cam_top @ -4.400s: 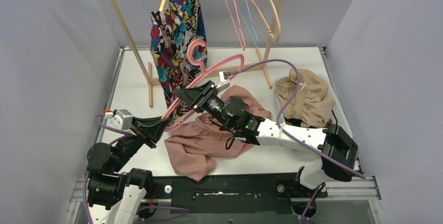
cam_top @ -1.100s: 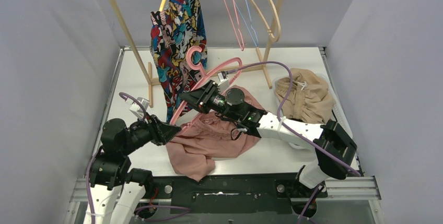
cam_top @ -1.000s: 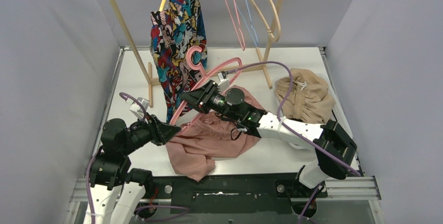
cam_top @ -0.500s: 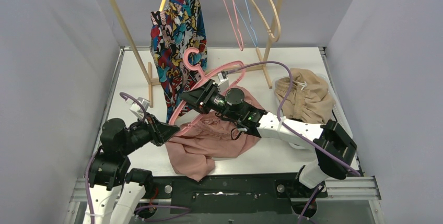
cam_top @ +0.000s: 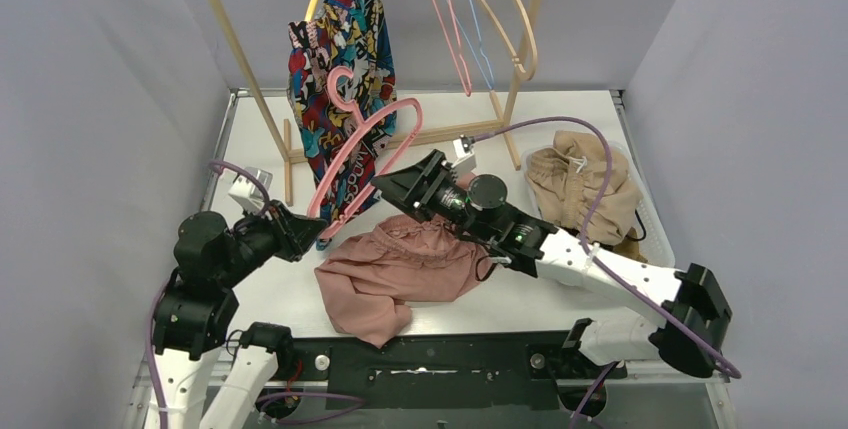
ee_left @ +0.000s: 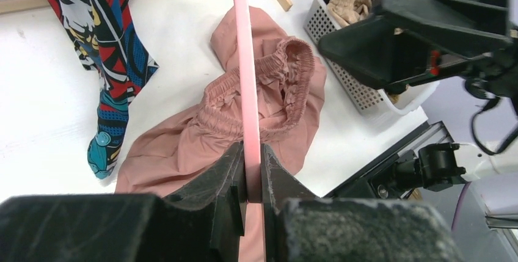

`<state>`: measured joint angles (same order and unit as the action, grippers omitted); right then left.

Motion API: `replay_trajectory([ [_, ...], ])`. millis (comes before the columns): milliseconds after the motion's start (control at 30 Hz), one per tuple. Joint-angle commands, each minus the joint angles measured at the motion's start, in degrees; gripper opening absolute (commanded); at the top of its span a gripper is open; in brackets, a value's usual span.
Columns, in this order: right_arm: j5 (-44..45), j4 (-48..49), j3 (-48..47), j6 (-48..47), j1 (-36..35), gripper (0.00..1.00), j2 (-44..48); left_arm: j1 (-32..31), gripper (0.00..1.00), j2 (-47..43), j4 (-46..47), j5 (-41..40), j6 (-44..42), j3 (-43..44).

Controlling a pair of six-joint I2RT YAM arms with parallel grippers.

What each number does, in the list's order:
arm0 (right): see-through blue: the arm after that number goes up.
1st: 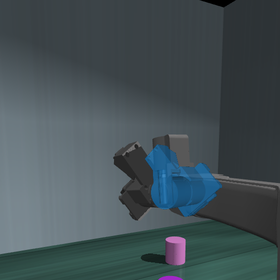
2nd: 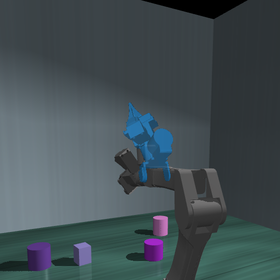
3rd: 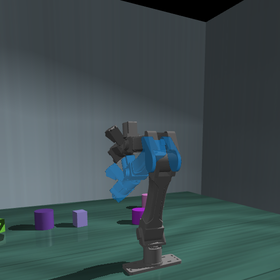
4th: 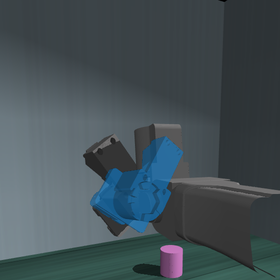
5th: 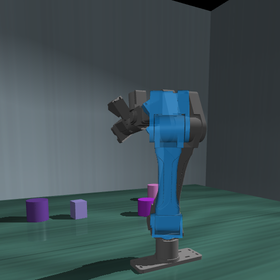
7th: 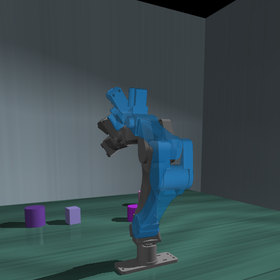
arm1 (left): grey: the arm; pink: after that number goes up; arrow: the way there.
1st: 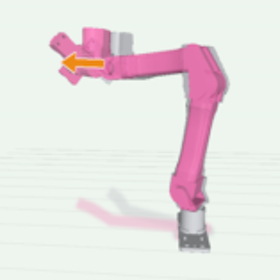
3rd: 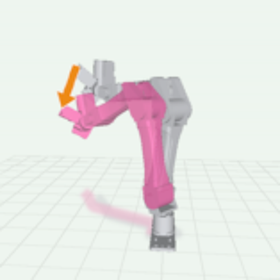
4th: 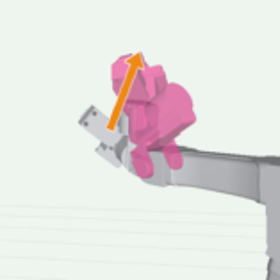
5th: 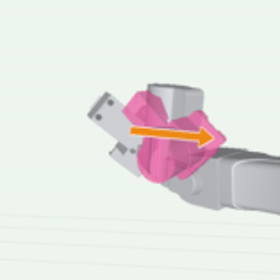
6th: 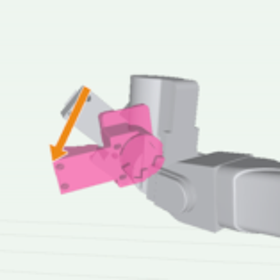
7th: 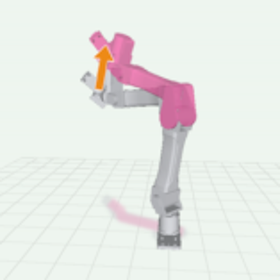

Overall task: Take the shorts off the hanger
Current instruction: Place the hanger on the clothes rod.

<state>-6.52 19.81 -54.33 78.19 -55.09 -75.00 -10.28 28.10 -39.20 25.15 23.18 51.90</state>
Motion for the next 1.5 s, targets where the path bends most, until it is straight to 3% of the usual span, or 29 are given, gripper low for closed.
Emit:
replay_trajectory([
  [0, 9.3, -9.5, 1.9, -4.0, 0.5, 0.60, 7.0, 0.3, 0.00, 2.7, 4.8, -0.7, -3.0, 4.4],
  [167, 16.8, -17.3, 5.9, -1.9, 0.5, 0.60, 12.5, 0.4, 0.00, 4.4, 4.4, -4.1, -6.3, 8.5],
  [533, 24.1, -26.9, 8.7, 3.5, 0.4, 0.60, 17.1, 0.4, 0.00, 11.0, 6.2, -8.2, -7.5, 16.6],
  [1200, 26.4, -26.1, 14.2, 5.6, 0.8, 0.61, 19.3, -0.9, 0.00, 25.8, 10.9, -6.0, -9.7, 29.6],
  [1333, 26.4, -25.8, 15.3, 6.0, 1.3, 0.62, 20.2, -8.2, 0.00, 28.8, 11.1, -15.0, -12.1, 31.7],
  [1467, 26.3, -25.9, 16.3, 6.2, 1.8, 0.62, 21.3, -25.6, 0.00, 32.6, 10.3, -35.0, -16.3, 34.2],
])
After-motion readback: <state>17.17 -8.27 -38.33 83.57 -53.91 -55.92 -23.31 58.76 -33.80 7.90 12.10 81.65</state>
